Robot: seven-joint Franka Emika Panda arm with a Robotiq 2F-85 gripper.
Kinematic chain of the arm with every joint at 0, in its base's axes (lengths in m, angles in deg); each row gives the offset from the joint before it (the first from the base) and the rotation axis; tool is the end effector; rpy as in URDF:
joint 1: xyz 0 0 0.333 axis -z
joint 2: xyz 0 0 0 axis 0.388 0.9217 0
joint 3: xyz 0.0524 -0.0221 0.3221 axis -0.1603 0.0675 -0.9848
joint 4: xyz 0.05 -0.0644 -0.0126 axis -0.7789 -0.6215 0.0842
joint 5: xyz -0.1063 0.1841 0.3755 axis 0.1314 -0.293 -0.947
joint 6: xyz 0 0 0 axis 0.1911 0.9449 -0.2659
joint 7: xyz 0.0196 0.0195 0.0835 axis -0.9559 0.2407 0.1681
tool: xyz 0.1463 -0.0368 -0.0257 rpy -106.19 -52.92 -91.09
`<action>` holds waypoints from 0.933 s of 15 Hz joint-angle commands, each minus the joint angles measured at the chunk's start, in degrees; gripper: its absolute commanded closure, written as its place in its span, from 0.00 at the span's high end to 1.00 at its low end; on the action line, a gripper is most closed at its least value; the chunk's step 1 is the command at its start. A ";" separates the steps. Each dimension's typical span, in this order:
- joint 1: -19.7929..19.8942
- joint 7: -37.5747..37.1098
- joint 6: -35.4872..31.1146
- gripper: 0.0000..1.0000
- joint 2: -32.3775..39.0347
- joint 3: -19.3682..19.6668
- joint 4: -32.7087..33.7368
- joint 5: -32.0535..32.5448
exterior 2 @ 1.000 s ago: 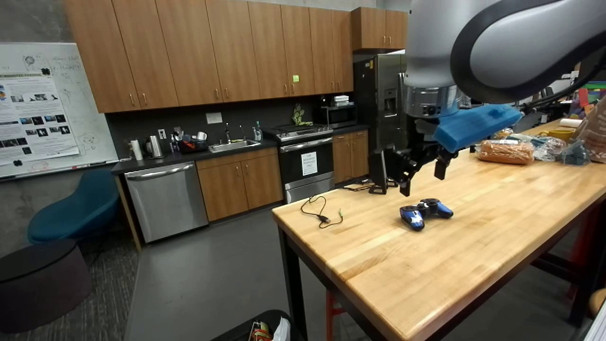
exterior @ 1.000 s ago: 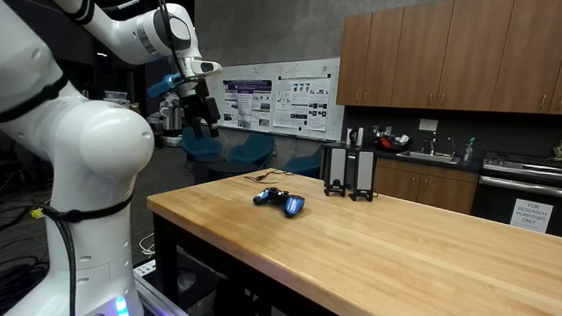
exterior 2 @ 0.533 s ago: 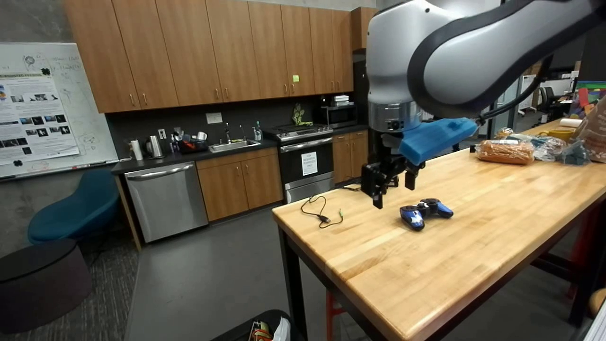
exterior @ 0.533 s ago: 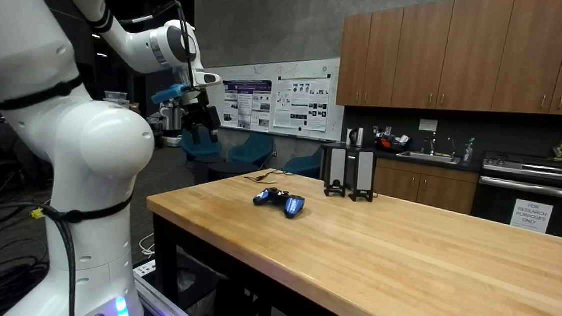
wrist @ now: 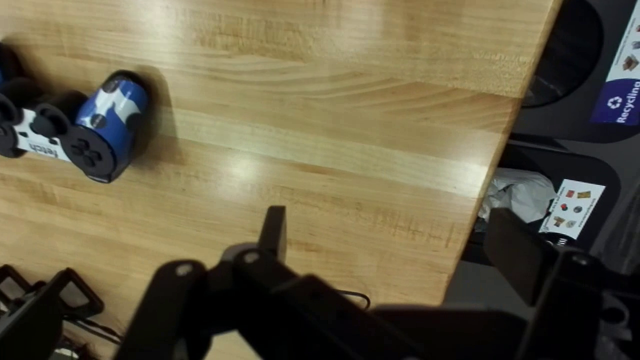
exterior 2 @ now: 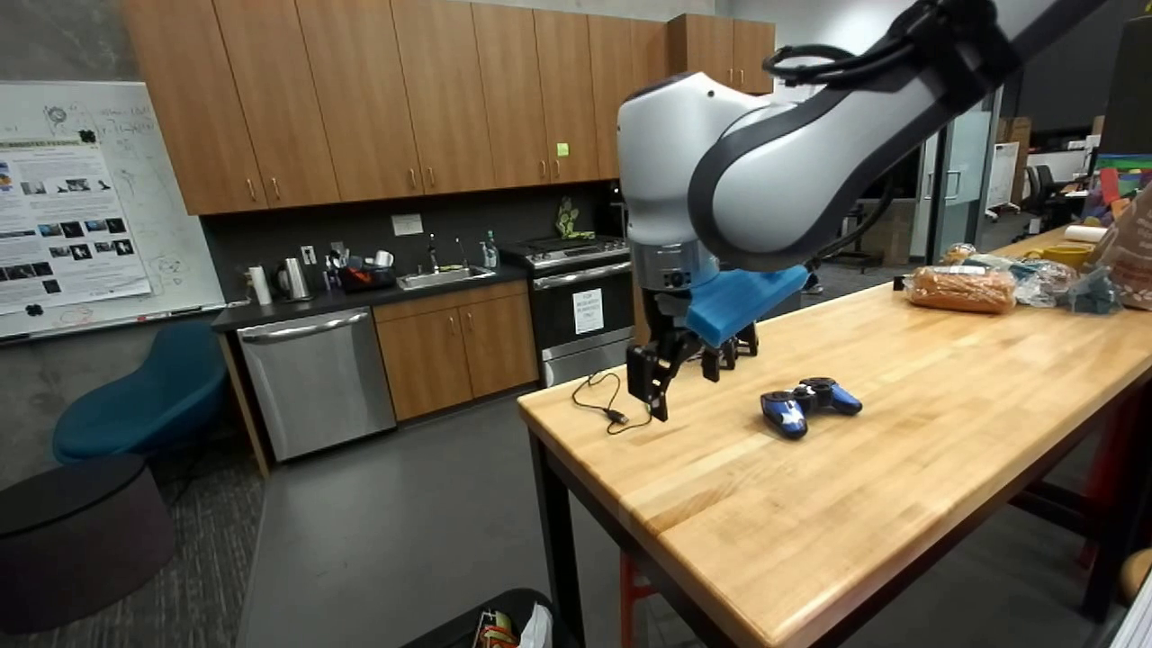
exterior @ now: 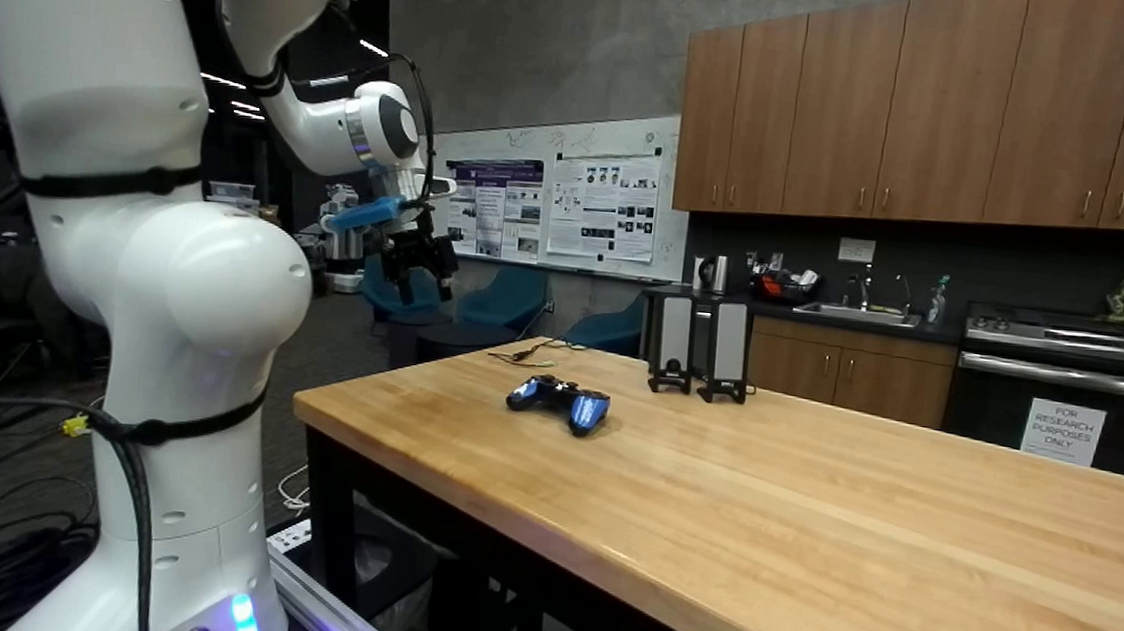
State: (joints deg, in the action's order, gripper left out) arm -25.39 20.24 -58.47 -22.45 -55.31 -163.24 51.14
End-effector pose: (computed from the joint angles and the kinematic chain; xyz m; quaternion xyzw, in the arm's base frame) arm 0.4509 0.2310 0.3464 0.9920 0.0292 0.0768 0.0954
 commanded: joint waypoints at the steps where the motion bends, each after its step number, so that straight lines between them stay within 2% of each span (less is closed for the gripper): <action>1: -2.89 -0.88 -4.14 1.00 4.81 2.94 2.62 2.78; 10: -5.49 -1.64 -5.27 1.00 10.30 7.70 6.36 7.12; 14: -6.60 -0.41 -5.64 1.00 9.57 8.99 5.23 5.98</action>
State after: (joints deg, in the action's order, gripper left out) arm -30.21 19.76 -64.25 -12.86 -48.12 -158.05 57.11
